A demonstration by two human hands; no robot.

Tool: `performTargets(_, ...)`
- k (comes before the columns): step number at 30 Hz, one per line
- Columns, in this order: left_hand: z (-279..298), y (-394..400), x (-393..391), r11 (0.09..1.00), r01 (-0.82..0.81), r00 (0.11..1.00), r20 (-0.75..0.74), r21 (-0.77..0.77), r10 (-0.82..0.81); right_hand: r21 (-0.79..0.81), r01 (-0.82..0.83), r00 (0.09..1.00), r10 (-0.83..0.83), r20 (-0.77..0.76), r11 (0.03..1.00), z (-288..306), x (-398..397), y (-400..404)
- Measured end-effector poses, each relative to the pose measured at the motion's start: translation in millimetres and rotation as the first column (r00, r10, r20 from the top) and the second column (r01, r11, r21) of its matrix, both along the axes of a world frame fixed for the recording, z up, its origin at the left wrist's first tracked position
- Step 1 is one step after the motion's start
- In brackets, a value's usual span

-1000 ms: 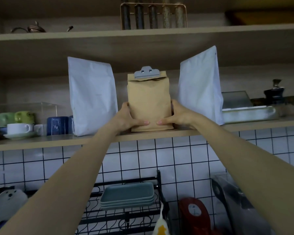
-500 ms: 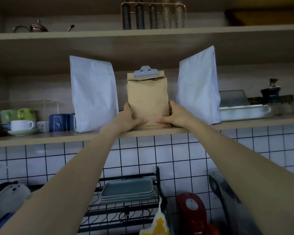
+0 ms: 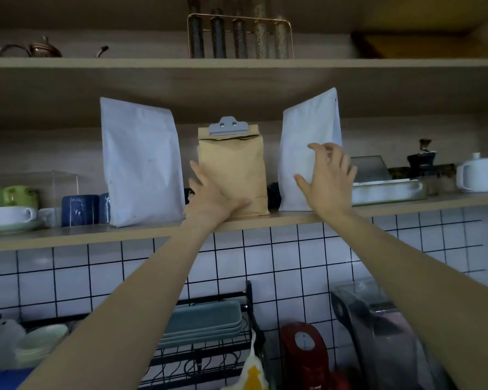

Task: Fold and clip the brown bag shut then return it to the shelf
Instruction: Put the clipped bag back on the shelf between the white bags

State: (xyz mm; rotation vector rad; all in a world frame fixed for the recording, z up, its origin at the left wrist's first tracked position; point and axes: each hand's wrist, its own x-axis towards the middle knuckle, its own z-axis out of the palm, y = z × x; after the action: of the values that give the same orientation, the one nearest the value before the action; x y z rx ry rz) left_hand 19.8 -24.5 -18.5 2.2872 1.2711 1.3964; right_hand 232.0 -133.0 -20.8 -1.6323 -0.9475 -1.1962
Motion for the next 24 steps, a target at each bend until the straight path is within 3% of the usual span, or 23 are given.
performTargets(4, 0, -13, 27, 0.985, -0.093, 0.994, 0.073, 0.146, 0.083, 0.098, -0.078, 0.981, 0.094, -0.167, 0.992, 7, 12, -9)
performTargets(8, -1, -18, 48, 0.985, -0.133, 0.991, 0.0, 0.107, 0.134, 0.099, -0.336, 0.839, 0.346, -0.42, 0.937, 15, 25, -13)
performTargets(11, -1, -15, 54, 0.985, -0.163, 0.986, -0.036, 0.056, 0.166, 0.123, -0.456, 0.76, 0.457, -0.462, 0.881, 16, 35, -16)
performTargets(18, 4, -11, 61, 0.976, -0.217, 0.975, -0.034, 0.021, 0.217, 0.096, -0.557, 0.677, 0.518, -0.523, 0.825, 13, 47, -14)
performTargets(24, 3, -7, 61, 0.975, -0.222, 0.975, -0.009, 0.011, 0.222, 0.119, -0.657, 0.548, 0.58, -0.602, 0.744, 17, 56, -25)
